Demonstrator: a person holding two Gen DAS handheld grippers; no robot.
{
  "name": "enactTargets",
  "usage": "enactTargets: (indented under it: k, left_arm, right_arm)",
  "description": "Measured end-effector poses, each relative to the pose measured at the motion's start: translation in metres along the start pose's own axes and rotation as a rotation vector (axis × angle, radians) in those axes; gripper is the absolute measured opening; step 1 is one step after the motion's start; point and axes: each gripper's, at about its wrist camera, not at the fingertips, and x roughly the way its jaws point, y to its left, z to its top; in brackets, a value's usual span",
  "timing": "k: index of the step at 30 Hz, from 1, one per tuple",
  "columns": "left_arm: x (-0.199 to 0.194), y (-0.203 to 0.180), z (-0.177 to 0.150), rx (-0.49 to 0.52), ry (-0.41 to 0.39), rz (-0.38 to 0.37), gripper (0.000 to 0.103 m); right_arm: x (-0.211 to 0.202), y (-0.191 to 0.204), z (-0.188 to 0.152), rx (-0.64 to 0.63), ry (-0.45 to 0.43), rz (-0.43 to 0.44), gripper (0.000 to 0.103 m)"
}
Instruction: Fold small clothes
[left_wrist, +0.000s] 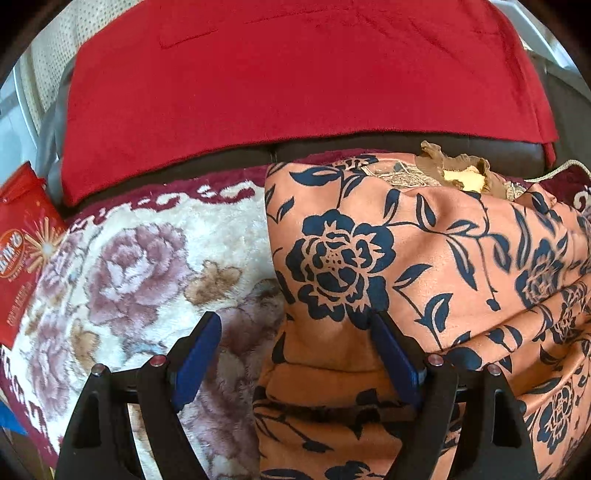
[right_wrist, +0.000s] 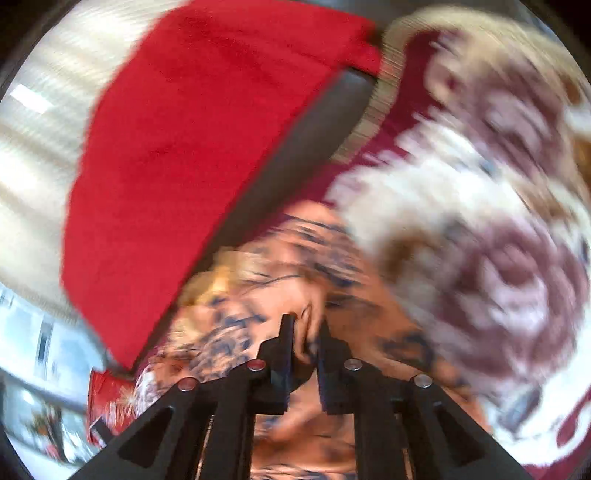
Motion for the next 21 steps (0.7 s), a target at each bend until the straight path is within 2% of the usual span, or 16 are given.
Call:
enactTargets:
  k: [2, 4, 6, 8, 9, 10, 12, 14, 16, 17, 19, 21]
  left_arm:
    - [-0.005, 0.002, 0.003, -0.015, -0.016, -0.003, 0.084]
    - [-0.015, 0.004, 0.008, -0.04, -0.063, -0.017, 0.084]
    - [-0.024, 0.002, 0.012, -0.043, -0.118, -0.031, 0.084]
    - [-0.029, -0.006, 0.014, -0.027, -0.158, -0.044, 0.084]
    - [-0.029, -0.011, 0.014, -0.013, -0.156, -0.051, 0.084]
    - [-0.021, -0.019, 0.015, 0.014, -0.119, -0.053, 0.084]
    - [-0.002, -0.031, 0.014, 0.047, -0.025, -0.041, 0.084]
    - [0.002, -0.031, 0.01, 0.044, -0.019, -0.034, 0.084]
    - [-0.002, -0.029, 0.012, 0.065, -0.011, -0.045, 0.084]
    - [-0.004, -0.026, 0.012, 0.059, -0.011, -0.055, 0.084]
    - [-0.01, -0.014, 0.013, -0.002, -0.035, -0.08, 0.084]
    - [-0.015, -0.006, 0.016, -0.044, -0.084, -0.107, 0.084]
  right_arm:
    - [-0.002, -0.02, 0.008, 0.078, -0.005, 0.0, 0.016]
    - [-0.013, -0.021, 0.015, 0.079, -0.052, -0.003, 0.016]
    - [-0.024, -0.004, 0.023, -0.016, -0.116, 0.015, 0.016]
    - [-0.03, 0.019, 0.015, -0.119, -0.153, 0.058, 0.016]
    - [-0.029, 0.03, 0.01, -0.176, -0.159, 0.097, 0.016]
    - [-0.026, 0.041, 0.005, -0.223, -0.154, 0.117, 0.016]
    - [-0.01, 0.059, -0.002, -0.314, -0.1, 0.115, 0.016]
    - [0.018, 0.067, -0.011, -0.347, 0.006, 0.076, 0.016]
    - [0.058, 0.06, -0.015, -0.34, 0.166, -0.045, 0.016]
    - [0.068, 0.054, -0.017, -0.313, 0.208, -0.083, 0.014]
    - [0.063, 0.055, -0.017, -0.297, 0.191, -0.077, 0.014]
    - [0.046, 0.074, -0.013, -0.362, 0.113, -0.067, 0.016]
